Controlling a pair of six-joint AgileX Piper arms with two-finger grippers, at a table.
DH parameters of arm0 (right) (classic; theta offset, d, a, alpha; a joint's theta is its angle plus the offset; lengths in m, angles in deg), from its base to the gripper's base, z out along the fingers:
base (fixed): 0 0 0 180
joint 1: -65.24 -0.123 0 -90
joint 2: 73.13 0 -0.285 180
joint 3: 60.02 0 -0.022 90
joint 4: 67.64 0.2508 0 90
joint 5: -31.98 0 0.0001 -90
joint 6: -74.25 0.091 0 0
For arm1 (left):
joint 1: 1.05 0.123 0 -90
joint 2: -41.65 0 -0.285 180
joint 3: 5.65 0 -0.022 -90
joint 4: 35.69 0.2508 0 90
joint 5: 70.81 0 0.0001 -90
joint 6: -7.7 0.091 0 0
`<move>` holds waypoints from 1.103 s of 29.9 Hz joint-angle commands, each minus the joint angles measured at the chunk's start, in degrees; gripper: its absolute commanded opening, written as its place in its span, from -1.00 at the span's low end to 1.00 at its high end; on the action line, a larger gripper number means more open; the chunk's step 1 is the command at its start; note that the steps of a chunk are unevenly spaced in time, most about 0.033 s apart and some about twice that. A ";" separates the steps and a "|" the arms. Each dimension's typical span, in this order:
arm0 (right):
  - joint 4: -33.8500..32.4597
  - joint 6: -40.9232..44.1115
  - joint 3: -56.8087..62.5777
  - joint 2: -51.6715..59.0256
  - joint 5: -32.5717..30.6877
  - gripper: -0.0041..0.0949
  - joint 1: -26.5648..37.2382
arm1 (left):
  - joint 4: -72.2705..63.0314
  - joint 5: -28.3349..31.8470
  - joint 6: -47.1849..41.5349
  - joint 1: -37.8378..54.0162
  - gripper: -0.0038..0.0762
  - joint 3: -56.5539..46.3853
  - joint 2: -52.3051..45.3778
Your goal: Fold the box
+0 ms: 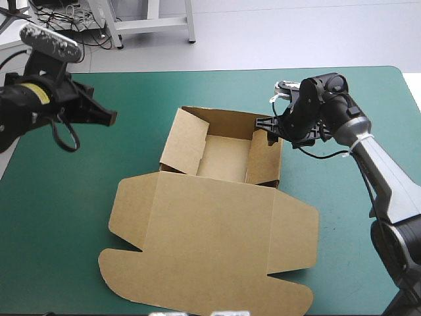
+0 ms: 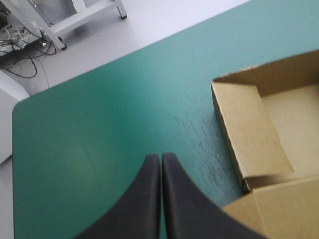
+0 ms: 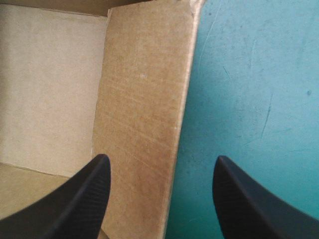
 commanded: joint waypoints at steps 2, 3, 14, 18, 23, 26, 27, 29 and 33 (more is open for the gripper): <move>-0.01 -0.19 -1.24 -1.03 -0.61 0.22 0.37 | 0.12 -1.59 0.33 -0.06 -0.93 -10.54 -9.43; -0.01 -0.19 -1.24 -1.71 -0.61 0.22 0.37 | 0.12 -1.43 0.33 -0.06 -0.93 -13.45 -11.42; 3.88 -1.69 -0.84 -8.06 -0.61 0.10 0.37 | 0.00 5.03 0.33 -0.06 -0.93 -46.55 -34.38; 3.74 -2.41 -0.84 -8.27 -0.61 -0.57 0.37 | -0.10 5.29 0.11 -0.06 -0.93 -56.94 -41.79; 2.18 -2.37 -0.84 -8.04 -0.61 -0.92 0.37 | -2.93 5.21 -1.37 -0.06 -0.93 -65.73 -49.13; 2.08 -2.37 -0.84 -8.04 -0.61 -0.92 0.37 | -5.75 5.21 -1.58 -0.06 -0.93 -69.20 -51.75; 1.95 -2.37 -0.84 -7.96 -0.61 -0.92 0.37 | -6.54 5.21 -1.58 -0.06 -0.93 -70.40 -52.44; 1.50 -2.37 -0.96 -7.96 -0.61 -0.92 0.37 | -7.54 5.21 -1.58 -0.06 -0.93 -71.66 -53.24; 0.66 -2.47 -1.04 -7.46 -0.61 -0.92 1.71 | -8.60 5.16 -1.58 -0.06 -0.93 -72.69 -53.71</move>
